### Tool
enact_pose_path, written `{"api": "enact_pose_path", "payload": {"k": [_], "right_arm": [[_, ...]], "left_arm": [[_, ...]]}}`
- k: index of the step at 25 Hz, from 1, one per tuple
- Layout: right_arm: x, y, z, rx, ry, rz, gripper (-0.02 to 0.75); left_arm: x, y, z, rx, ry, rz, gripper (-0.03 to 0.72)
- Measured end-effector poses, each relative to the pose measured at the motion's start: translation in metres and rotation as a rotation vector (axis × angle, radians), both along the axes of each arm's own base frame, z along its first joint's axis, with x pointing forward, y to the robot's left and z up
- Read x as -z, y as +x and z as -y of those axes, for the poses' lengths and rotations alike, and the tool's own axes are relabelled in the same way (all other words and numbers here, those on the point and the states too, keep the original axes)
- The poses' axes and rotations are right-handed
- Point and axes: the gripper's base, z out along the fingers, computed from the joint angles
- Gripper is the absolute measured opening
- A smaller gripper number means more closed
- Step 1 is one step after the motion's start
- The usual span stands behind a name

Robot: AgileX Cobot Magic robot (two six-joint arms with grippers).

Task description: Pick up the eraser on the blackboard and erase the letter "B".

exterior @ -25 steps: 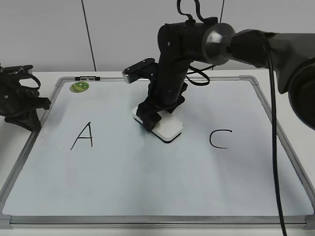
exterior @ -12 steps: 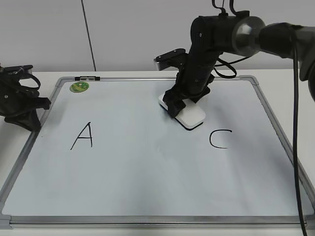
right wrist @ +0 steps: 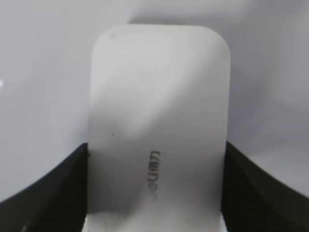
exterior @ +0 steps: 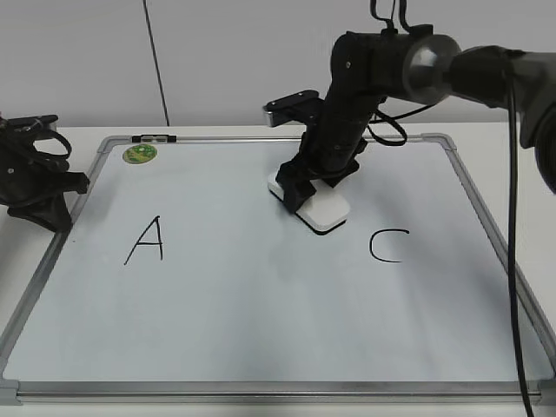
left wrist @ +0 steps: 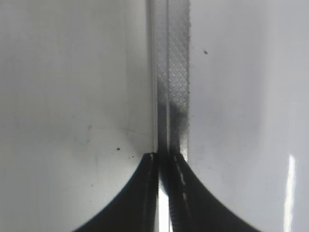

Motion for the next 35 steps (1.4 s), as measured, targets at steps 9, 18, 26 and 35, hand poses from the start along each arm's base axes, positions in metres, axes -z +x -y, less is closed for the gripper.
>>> {"api": "enact_pose_path", "payload": {"k": [9,18,26,35], "right_arm": [[0.002,-0.023,-0.048,-0.138,0.088,-0.03,0.533],[0.003,-0.022,-0.044,-0.142,0.003,0.002,0.533],[-0.001,-0.008,-0.009,-0.077,-0.035,-0.015,0.533],[-0.058,0.002,0.061,0.069,-0.081,0.024,0.533]], "left_arm": [[0.0,0.0,0.0,0.0,0.0,0.0,0.044],[0.0,0.0,0.0,0.0,0.0,0.002,0.044],[0.0,0.0,0.0,0.0,0.0,0.002,0.044],[0.0,0.0,0.0,0.0,0.0,0.002,0.044]]}}
